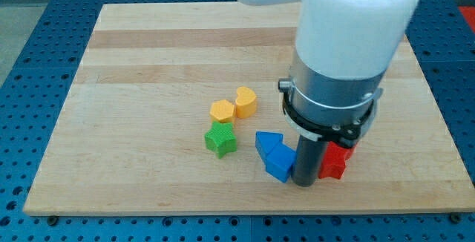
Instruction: Push line of block towards center
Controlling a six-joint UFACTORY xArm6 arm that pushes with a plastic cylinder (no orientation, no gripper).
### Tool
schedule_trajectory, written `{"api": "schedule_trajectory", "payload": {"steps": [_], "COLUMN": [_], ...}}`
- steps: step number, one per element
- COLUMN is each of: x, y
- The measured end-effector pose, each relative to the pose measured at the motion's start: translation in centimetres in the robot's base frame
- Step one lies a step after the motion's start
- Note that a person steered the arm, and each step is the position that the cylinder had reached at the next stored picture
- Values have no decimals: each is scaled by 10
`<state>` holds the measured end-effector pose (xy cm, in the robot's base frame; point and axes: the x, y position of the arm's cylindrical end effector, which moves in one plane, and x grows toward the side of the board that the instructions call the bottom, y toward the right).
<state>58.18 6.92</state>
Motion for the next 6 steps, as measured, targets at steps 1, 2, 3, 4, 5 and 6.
{"api": "schedule_trajectory", "payload": {"steps": [1,2,3,4,5,6], "x": [2,35,37,18,-16,-40], "y": [-7,-10,-19,-55,-106,-144]}}
